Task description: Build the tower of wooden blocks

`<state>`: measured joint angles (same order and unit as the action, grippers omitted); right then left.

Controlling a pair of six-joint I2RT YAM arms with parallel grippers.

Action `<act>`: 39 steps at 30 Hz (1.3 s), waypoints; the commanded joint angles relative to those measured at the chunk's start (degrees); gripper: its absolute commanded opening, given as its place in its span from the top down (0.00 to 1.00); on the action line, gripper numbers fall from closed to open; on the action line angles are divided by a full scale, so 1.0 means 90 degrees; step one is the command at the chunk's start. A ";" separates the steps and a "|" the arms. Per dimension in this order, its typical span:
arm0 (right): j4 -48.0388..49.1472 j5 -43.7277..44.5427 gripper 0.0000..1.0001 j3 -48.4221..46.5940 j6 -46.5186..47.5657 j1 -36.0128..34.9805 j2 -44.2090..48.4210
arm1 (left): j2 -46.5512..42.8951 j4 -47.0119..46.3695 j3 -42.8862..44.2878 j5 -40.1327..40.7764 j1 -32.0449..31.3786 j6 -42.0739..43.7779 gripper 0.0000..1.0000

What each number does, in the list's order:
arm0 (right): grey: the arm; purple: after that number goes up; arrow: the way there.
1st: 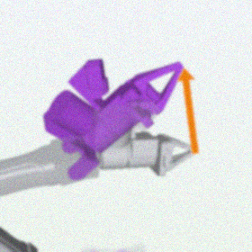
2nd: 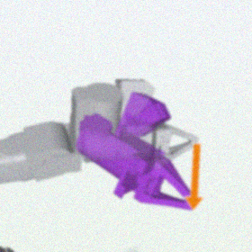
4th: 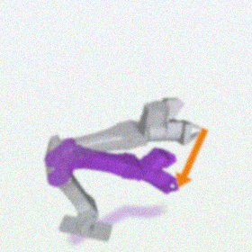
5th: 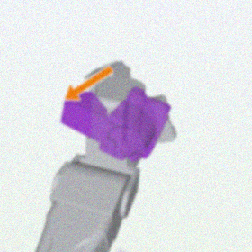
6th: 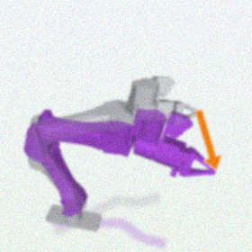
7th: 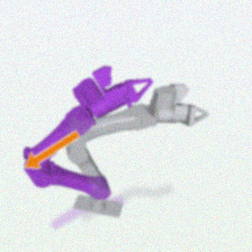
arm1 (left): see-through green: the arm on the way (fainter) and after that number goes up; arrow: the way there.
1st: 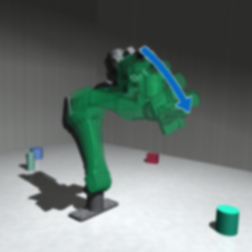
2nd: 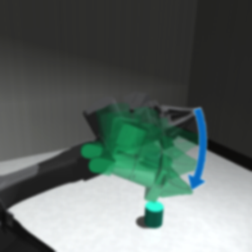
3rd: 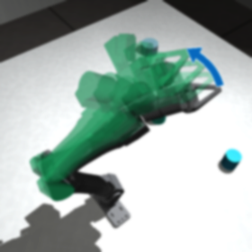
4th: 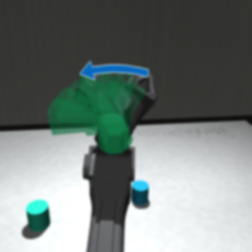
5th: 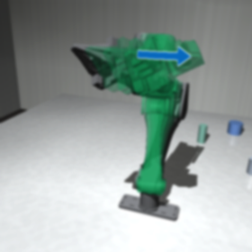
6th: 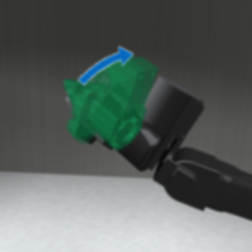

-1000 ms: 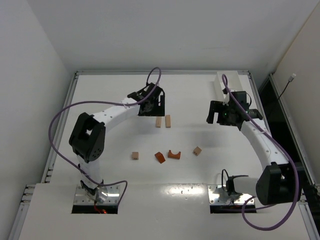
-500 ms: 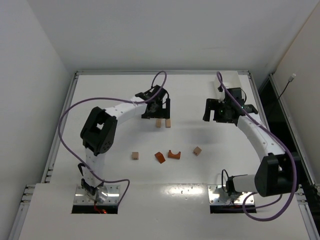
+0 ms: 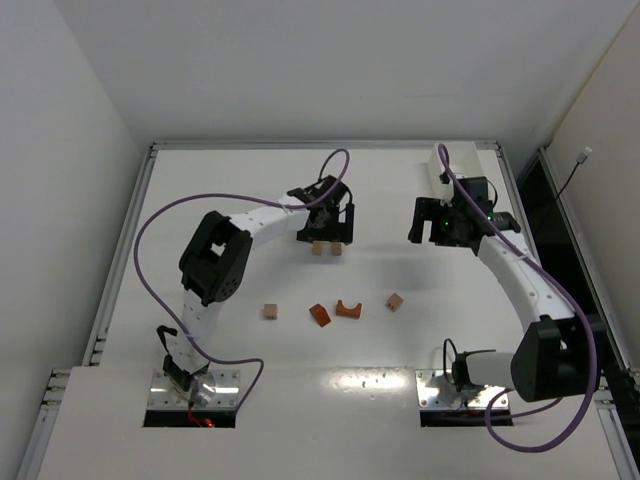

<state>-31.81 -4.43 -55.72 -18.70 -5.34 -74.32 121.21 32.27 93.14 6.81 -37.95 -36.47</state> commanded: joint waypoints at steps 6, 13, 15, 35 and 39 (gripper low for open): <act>0.0117 0.0033 0.14 0.0010 -0.0100 0.0027 0.0143 | 0.0185 -0.0099 0.0393 0.0103 -0.0070 -0.0010 0.00; 0.0117 -0.0026 0.14 -0.0049 -0.0100 0.0086 0.0143 | 0.0302 -0.0041 0.0393 0.0337 -0.0070 -0.0010 0.00; 0.0117 -0.0026 0.14 -0.0049 -0.0100 0.0086 0.0143 | 0.0361 -0.0041 0.0510 0.0405 -0.0070 -0.0010 0.00; 0.0117 -0.0084 0.14 -0.0107 -0.0100 0.0145 0.0026 | 0.0790 -0.0051 0.0627 0.0396 -0.0070 -0.0010 0.00; 0.0117 -0.0084 0.14 -0.0107 -0.0100 0.0145 0.0026 | 0.0790 -0.0051 0.0686 0.0396 -0.0070 -0.0010 0.09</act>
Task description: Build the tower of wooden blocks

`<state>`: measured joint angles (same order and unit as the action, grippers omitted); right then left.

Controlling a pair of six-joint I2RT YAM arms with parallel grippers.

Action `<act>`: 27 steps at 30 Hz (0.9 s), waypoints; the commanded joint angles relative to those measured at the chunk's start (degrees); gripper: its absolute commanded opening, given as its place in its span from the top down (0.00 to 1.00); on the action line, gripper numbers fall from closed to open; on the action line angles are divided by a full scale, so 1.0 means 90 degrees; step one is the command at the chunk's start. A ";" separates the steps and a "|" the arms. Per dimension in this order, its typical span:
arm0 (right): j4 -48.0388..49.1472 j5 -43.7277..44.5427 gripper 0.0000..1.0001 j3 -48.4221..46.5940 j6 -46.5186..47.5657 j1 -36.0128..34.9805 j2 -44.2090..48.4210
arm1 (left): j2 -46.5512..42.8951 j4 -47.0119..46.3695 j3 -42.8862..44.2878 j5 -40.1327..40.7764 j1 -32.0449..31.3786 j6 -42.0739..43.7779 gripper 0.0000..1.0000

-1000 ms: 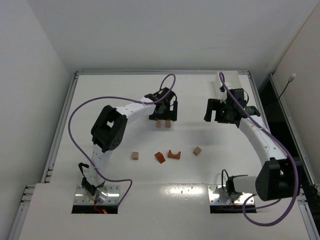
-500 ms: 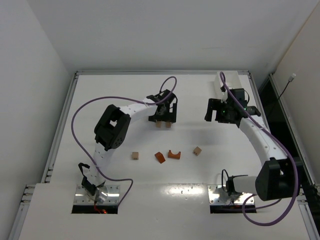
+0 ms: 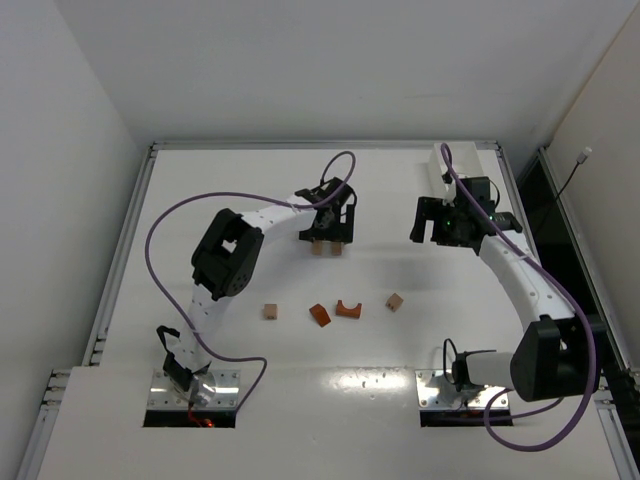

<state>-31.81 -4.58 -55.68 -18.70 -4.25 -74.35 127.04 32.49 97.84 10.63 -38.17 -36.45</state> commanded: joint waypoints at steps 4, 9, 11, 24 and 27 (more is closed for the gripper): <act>0.0117 -0.0067 0.14 -0.0112 -0.0100 0.0023 0.0028 | 0.0025 -0.0075 -0.0040 -0.0029 -0.0046 -0.0013 0.13; 0.0175 -0.0067 0.14 -0.0171 -0.0100 0.0023 0.0028 | -0.0189 -0.0016 -0.0324 0.0029 -0.0046 -0.0071 0.13; 0.0175 -0.0067 0.14 -0.0171 -0.0100 0.0023 0.0028 | -0.0249 -0.0016 -0.0403 0.0029 -0.0046 -0.0071 0.13; 0.0175 -0.0067 0.14 -0.0112 -0.0100 0.0023 0.0087 | -0.0307 -0.0016 -0.0462 -0.0087 -0.0104 -0.0130 0.33; 0.0175 -0.0067 0.14 -0.0112 -0.0100 0.0023 0.0145 | -0.0249 -0.0016 -0.0461 -0.0088 -0.0163 -0.0130 0.34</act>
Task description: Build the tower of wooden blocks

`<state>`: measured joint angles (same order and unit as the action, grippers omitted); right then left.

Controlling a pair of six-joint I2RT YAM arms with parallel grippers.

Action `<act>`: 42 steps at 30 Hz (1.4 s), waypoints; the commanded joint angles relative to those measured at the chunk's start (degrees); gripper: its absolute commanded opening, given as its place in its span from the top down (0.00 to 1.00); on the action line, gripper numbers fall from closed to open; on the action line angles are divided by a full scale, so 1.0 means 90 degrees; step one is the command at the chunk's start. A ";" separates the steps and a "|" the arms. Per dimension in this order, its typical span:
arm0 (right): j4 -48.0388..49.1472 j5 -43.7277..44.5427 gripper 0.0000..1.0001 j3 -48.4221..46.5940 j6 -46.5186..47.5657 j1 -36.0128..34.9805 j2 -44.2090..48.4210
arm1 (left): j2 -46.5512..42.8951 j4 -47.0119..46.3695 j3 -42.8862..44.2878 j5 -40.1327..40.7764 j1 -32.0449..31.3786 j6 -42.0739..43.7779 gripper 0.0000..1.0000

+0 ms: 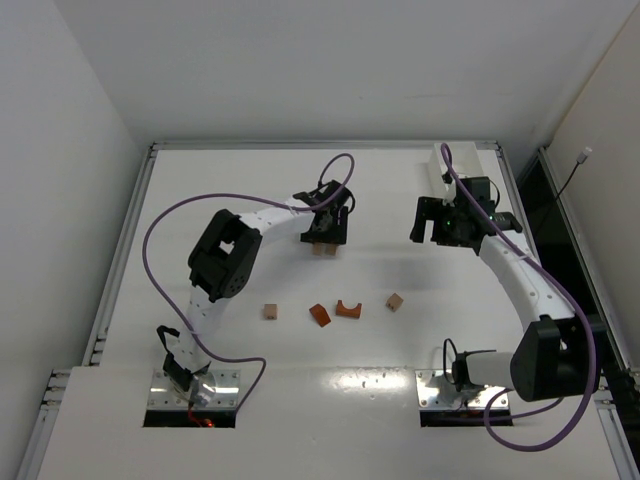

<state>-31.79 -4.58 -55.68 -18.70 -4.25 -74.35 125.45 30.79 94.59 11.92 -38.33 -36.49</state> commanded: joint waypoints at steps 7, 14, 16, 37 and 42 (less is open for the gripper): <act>0.0173 -0.0067 0.14 -0.0054 -0.0100 0.0023 0.0145 | 0.0045 0.0115 0.0027 -0.0348 -0.0146 -0.0067 0.43; 0.0173 -0.0067 0.14 -0.0054 -0.0100 0.0082 0.0145 | 0.0163 0.0115 0.0222 -0.0474 -0.0146 0.0002 0.57; 0.0173 -0.0067 0.14 -0.0054 -0.0100 0.0082 0.0145 | 0.0221 0.0056 0.0223 -0.0475 -0.0146 0.0002 0.65; 0.0114 -0.0126 0.14 0.0005 -0.0100 0.0082 0.0204 | 0.0163 0.0486 0.0164 0.0765 -0.0146 -0.0770 1.00; 0.0114 -0.0126 0.14 0.0005 -0.0100 0.0082 0.0204 | 0.0222 0.0486 0.0047 0.0765 -0.0019 -0.0906 1.00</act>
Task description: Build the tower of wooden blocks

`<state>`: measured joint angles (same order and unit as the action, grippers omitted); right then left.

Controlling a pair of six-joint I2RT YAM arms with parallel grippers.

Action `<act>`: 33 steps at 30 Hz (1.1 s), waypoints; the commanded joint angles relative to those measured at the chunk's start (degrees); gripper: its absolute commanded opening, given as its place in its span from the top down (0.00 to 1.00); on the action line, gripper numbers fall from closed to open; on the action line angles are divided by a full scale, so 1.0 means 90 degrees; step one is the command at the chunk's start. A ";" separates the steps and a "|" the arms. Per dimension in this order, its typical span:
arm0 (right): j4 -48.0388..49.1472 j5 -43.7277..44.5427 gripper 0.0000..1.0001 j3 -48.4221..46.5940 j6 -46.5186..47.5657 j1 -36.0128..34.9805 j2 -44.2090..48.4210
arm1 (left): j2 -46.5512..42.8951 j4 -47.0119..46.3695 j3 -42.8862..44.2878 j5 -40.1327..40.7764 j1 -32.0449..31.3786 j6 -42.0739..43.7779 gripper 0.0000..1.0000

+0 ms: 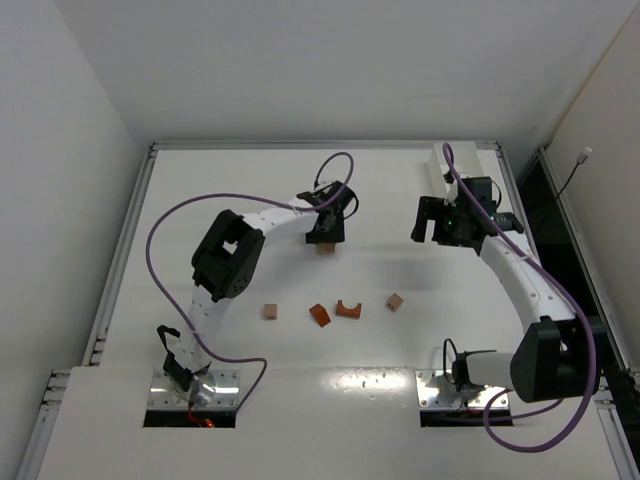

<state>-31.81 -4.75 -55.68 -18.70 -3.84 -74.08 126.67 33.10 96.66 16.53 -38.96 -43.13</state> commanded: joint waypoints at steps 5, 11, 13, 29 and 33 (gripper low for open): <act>0.0117 -0.0107 0.14 0.0005 -0.0100 0.0036 0.0175 | 0.0086 0.0228 -0.0320 0.0096 0.0110 -0.0227 1.00; 0.0117 -0.0049 0.14 -0.0054 -0.0100 0.0036 0.0175 | 0.0086 0.0228 -0.0389 0.0038 0.0110 -0.0227 0.84; 0.0117 -0.0048 0.14 -0.0054 -0.0100 0.0036 0.0116 | 0.0086 0.0228 -0.0389 0.0038 0.0110 -0.0227 0.73; 0.0117 -0.0048 0.14 -0.0054 -0.0100 0.0036 0.0116 | -0.0041 0.0111 -0.0506 -0.0079 0.0110 0.0017 0.00; 0.0117 -0.0048 0.14 0.0005 -0.0100 0.0036 0.0175 | -0.0343 -0.0045 -0.0506 -0.0079 0.0052 0.0514 0.00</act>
<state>-31.81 -4.73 -55.68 -18.70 -3.84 -73.95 125.36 30.65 94.15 16.78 -38.61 -41.50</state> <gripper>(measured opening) 0.868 0.996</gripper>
